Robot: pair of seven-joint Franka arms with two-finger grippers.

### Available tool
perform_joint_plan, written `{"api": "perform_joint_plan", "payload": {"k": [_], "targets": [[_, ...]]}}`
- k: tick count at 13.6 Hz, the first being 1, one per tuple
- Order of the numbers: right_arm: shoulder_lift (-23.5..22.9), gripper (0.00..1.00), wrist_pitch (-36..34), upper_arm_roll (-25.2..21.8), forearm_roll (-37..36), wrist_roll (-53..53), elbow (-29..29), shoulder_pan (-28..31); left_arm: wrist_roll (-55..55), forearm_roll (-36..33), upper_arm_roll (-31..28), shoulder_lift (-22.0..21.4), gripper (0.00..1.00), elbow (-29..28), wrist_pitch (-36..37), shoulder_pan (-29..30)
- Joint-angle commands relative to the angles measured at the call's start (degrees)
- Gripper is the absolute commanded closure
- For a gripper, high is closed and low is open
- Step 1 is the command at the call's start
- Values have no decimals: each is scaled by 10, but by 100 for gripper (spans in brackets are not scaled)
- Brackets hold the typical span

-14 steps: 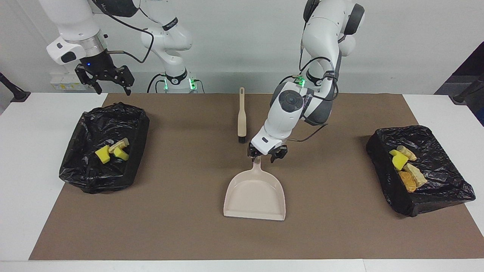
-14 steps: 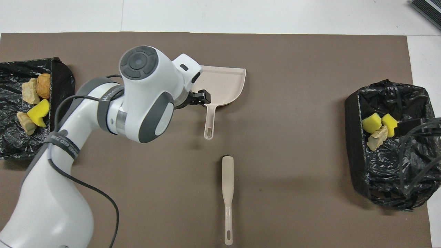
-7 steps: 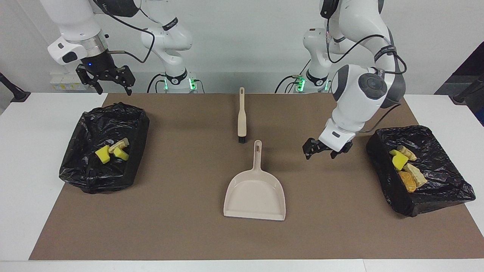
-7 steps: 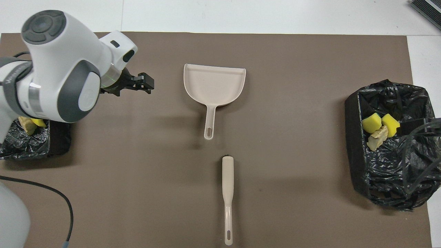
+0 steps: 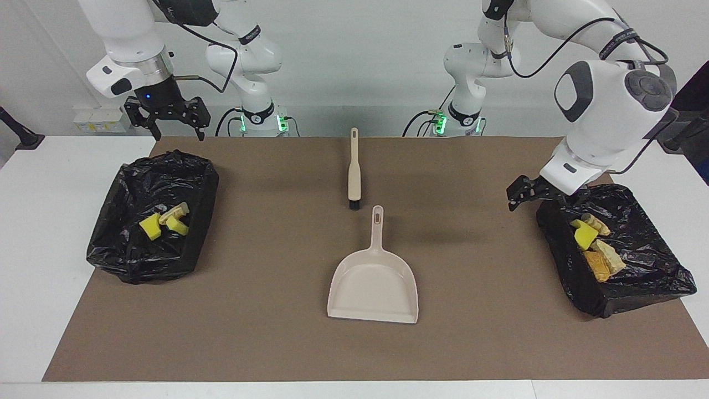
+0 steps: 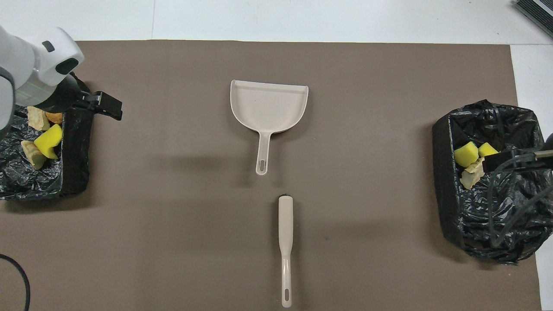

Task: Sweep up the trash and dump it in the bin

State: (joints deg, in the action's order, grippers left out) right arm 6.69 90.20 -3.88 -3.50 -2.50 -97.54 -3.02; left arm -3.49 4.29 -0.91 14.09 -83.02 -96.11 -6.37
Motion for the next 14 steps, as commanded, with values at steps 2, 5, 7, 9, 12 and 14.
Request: {"api": "perform_joint_plan", "payload": {"k": [2,5,7,9,12,14], "targets": [[2,0,-2,-21,2,-2,-2,-9,-19,-20,7,-32,0,-3,44,26],[3,0,1,-19,4,-2,-2,-8,-51,-19,6,-49,0,-6,61,29],[3,0,-1,-19,4,-3,-2,-8,-50,-20,6,-57,0,-4,72,28],[3,0,-1,-19,4,-3,-2,-8,-52,-18,7,-95,0,-20,99,29],[3,0,-1,-19,4,-3,-2,-8,-51,-19,7,-136,0,-74,81,38],[3,0,-1,-19,4,-3,-2,-8,-56,-32,8,-129,0,-56,96,39]]}}
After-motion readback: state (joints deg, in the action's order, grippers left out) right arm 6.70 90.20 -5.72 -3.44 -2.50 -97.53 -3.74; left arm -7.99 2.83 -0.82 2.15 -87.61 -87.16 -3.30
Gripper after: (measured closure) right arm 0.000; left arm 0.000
